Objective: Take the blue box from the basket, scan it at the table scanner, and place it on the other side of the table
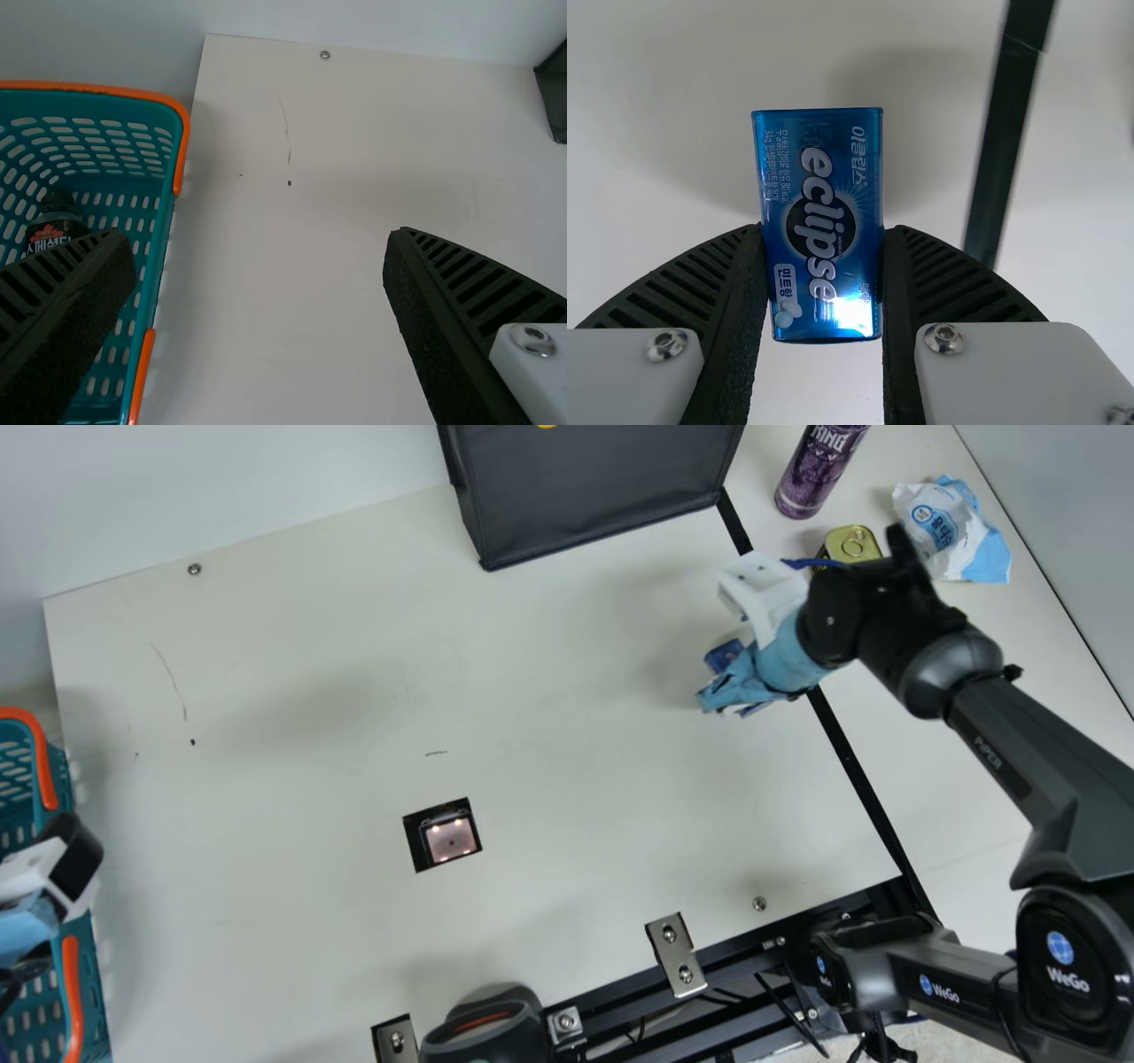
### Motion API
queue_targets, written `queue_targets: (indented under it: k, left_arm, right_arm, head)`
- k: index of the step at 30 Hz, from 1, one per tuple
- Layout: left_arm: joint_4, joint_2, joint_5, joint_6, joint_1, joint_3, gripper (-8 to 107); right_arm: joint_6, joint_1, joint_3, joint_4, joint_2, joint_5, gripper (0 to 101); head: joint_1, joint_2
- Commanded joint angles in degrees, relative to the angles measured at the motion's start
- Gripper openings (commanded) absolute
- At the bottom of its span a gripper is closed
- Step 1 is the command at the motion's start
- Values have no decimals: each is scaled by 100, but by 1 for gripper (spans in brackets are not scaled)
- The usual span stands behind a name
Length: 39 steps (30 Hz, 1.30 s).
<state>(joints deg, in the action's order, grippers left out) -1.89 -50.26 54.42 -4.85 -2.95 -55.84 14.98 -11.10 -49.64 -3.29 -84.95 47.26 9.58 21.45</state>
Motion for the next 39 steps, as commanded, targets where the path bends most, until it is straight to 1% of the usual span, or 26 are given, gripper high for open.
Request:
queue_targets:
  k: [1, 11, 21, 29, 39]
  left_arm:
    - [0, 0, 0, 0, 0, 0, 90]
    - [0, 0, 0, 0, 0, 0, 90]
    - [0, 0, 0, 0, 0, 0, 90]
    - [0, 0, 0, 0, 0, 0, 90]
    - [0, 0, 0, 0, 0, 0, 90]
  right_arm:
    - [232, -485, 7, -43, 2, 5, 0]
    - [1057, -1843, -29, -278, -56, 41, 0]
    - [1729, -2978, -294, -378, -356, 47, 0]
    - [1995, -3570, -662, -360, -701, 36, 0]
    - [2031, -3951, -1194, -196, -1185, 8, 0]
  head:
    - [-166, 13]
    - [-166, 13]
    - [-166, 13]
    - [-166, 13]
    - [-166, 13]
